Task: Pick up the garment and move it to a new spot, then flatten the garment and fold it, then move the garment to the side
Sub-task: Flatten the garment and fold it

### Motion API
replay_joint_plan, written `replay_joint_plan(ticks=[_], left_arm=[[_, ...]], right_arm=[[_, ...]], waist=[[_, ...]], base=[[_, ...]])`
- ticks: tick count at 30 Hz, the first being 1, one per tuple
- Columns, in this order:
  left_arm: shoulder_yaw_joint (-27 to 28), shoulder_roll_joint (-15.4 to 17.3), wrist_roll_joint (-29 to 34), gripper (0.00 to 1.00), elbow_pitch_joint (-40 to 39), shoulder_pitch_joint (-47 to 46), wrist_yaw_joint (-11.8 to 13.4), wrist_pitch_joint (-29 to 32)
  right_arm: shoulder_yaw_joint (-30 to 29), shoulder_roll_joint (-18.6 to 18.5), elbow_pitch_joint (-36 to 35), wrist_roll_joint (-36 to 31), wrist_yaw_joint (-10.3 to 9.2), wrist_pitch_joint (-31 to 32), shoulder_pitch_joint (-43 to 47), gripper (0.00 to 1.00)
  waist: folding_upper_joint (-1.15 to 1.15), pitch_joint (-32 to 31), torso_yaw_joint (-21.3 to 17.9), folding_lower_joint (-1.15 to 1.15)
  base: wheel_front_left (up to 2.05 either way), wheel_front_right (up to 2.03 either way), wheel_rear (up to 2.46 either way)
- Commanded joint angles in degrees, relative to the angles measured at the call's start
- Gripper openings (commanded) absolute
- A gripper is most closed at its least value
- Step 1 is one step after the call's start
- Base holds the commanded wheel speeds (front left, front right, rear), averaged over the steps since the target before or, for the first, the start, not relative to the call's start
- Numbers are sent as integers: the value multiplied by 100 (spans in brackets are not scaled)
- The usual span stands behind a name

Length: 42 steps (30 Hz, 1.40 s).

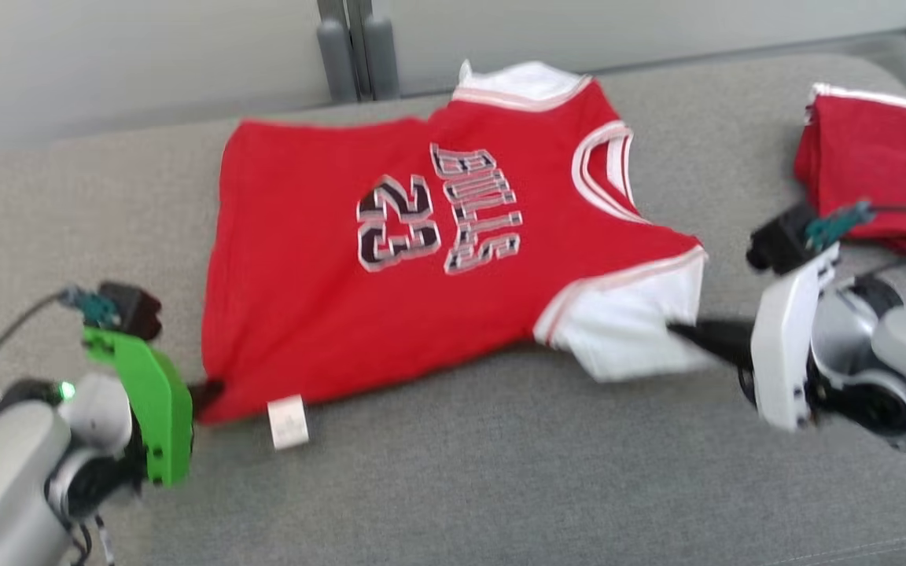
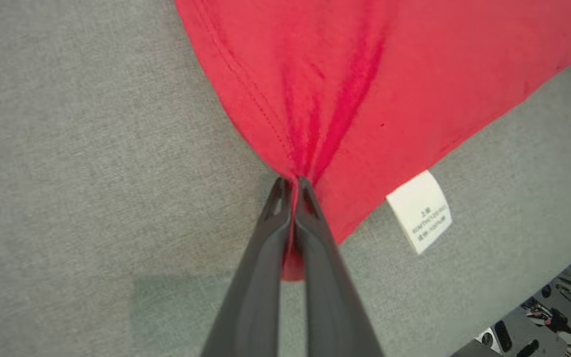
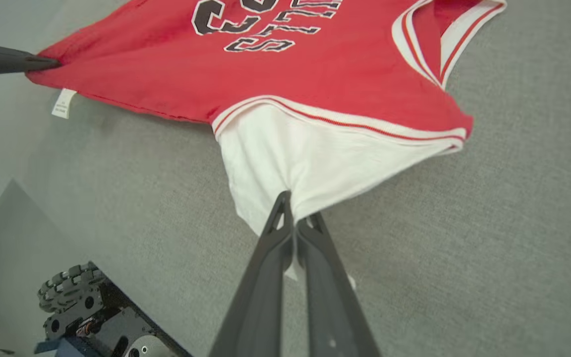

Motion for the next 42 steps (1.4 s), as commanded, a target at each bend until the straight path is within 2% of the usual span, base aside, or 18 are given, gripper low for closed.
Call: replay_joint_plan(ticks=[1, 5, 12, 15, 17, 23, 31, 37, 42], left_arm=[[-5, 169, -95, 0, -186, 244, 90, 39], [-122, 516, -285, 0, -1044, 918, 418, 291], [-257, 1214, -998, 0, -2525, 1711, 1016, 1197], [-268, 1436, -1263, 0, -2928, 1697, 1226, 1674], [-257, 1443, -1385, 0, -3070, 1490, 1311, 1972], [-200, 1103, -1579, 0, -2843, 695, 1391, 2749], [-153, 582, -1945, 0, -1917, -265, 1499, 3717], [-144, 524, -2031, 0, -1366, -548, 1655, 4064], [-44, 492, -2186, 0, -1208, -539, 1678, 4059]], right_arm=[[78, -140, -141, -46, 0, 241, 218, 0], [192, -550, -732, -12, 0, 1043, 718, 0], [207, -1284, -1611, 361, 0, 2202, 1321, 0], [50, -1427, -1800, 480, 0, 2464, 1283, 0], [-88, -1453, -1806, 538, 0, 2592, 1179, 0], [-490, -1145, -1449, 773, 0, 3050, 786, 0], [-962, -392, -211, 1169, 0, 3518, 166, 0], [-1220, 0, 795, 1314, 0, 3582, -205, 0], [-1393, 225, 1169, 1449, 0, 3503, -380, 0]], waist=[[0, -495, -116, 0], [0, -562, -152, 0], [0, -532, -135, 0], [0, -447, -91, 0], [0, -363, -43, 0], [0, -2, 63, 0], [0, 488, 135, 0], [0, 626, 154, 0], [0, 639, 162, 0]], base=[[0, 0, 0], [0, 0, 0], [0, 0, 0], [0, 0, 0], [0, 0, 0], [0, 0, 0], [0, 0, 0], [0, 0, 0], [0, 0, 0]])
